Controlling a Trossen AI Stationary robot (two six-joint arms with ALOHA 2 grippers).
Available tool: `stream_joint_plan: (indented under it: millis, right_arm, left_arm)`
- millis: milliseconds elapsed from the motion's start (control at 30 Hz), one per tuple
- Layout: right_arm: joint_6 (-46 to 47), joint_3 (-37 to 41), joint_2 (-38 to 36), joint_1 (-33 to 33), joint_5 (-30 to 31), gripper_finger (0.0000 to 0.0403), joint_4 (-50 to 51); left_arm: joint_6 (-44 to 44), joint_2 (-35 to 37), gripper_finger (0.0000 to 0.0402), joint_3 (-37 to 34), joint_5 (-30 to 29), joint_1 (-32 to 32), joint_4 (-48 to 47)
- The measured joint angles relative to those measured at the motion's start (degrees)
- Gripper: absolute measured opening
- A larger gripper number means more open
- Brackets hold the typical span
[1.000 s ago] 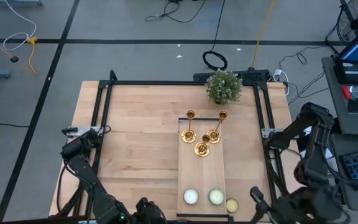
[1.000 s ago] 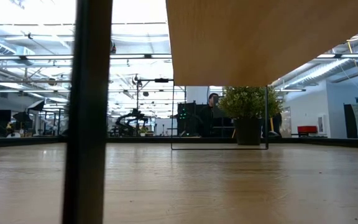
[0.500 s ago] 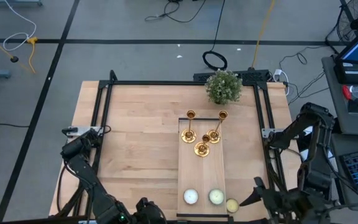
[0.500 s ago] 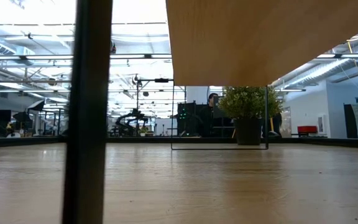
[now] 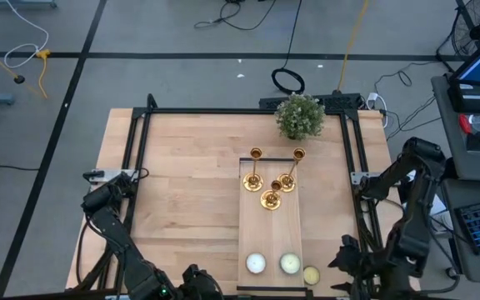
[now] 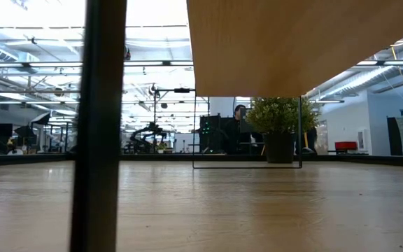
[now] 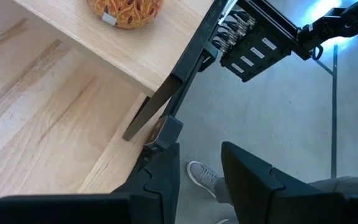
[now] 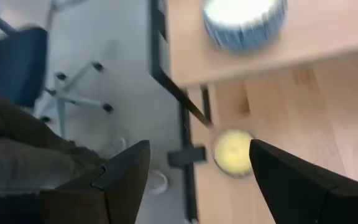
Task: Pick & Place candle stick holders
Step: Put the red patterned scented candle on the shelf
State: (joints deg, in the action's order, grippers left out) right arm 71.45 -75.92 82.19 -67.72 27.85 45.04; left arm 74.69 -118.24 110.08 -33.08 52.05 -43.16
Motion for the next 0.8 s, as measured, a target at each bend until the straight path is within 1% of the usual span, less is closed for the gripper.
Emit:
stream_joint_plan:
  millis: [67, 200, 500, 633, 800]
  right_arm:
    - [1.37, 2.17, 0.00, 0.00, -2.14, 0.0275, -0.03]
    - [4.33, 6.57, 0.00, 0.00, -4.01, 0.0275, -1.52]
    - [6.31, 15.45, 0.00, 1.14, -4.34, 0.0275, -12.28]
    - [7.39, 17.81, 0.00, 2.09, -8.56, 0.0275, -14.64]
    - [7.13, 18.68, 0.00, 2.33, -8.55, 0.0275, -14.87]
  left_arm:
    - [0.00, 0.00, 0.0122, 0.00, 0.00, 0.00, 0.00]
    - [0.00, 0.00, 0.0122, 0.00, 0.00, 0.00, -0.04]
    - [-0.08, 0.00, 0.0122, 0.00, 0.04, 0.00, -0.09]
    - [-0.67, 0.00, 0.0122, 0.00, 0.09, 0.00, -0.11]
    - [-0.90, 0.00, 0.0122, 0.00, 0.11, 0.00, -0.15]
